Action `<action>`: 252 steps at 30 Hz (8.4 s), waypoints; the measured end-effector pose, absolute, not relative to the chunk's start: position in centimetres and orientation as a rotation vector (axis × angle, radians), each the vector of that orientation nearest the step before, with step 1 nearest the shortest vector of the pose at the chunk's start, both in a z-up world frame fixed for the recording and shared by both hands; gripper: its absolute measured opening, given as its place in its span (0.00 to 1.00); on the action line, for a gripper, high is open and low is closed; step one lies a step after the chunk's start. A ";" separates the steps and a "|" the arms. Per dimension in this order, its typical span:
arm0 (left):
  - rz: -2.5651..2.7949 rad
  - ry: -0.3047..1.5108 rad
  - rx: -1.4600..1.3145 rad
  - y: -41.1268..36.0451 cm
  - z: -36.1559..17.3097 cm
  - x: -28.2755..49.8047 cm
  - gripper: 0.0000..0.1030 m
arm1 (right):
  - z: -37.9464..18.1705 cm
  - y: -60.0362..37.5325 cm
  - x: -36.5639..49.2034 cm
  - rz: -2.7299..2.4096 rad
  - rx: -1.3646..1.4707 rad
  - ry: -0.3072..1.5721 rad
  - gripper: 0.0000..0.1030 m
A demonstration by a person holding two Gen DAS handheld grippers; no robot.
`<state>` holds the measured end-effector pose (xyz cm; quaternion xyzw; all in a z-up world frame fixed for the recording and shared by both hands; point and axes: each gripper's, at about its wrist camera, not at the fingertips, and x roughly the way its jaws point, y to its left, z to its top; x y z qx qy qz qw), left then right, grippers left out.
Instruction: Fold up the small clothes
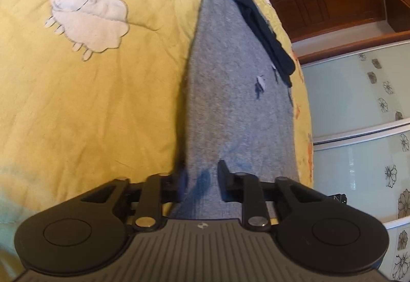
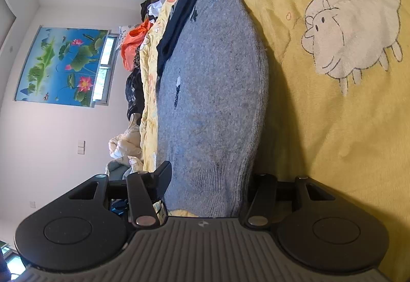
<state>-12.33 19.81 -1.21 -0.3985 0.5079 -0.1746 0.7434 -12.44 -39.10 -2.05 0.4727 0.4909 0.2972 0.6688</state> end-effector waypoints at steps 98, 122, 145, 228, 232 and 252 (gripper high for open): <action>0.107 0.757 0.246 8.1 2.3 30.3 0.08 | 1.5 -30.6 30.8 0.233 0.334 0.771 0.26; 0.086 0.642 -0.459 13.5 1.5 6.0 0.78 | 1.1 -33.9 7.0 0.201 0.593 0.729 0.85; -0.078 0.689 -1.067 14.1 -1.2 6.7 0.73 | -1.0 -32.9 9.2 0.240 0.991 0.678 0.87; 0.033 0.612 -0.863 14.3 -0.2 2.4 0.73 | -2.6 -32.2 3.6 0.324 1.112 0.788 0.54; 0.113 0.659 -0.892 15.2 -1.6 2.8 0.07 | -2.8 -32.1 3.6 0.296 1.111 0.761 0.50; 0.073 0.759 -0.835 17.0 0.3 -8.6 0.18 | -1.3 -35.3 -0.3 0.352 0.961 0.988 0.43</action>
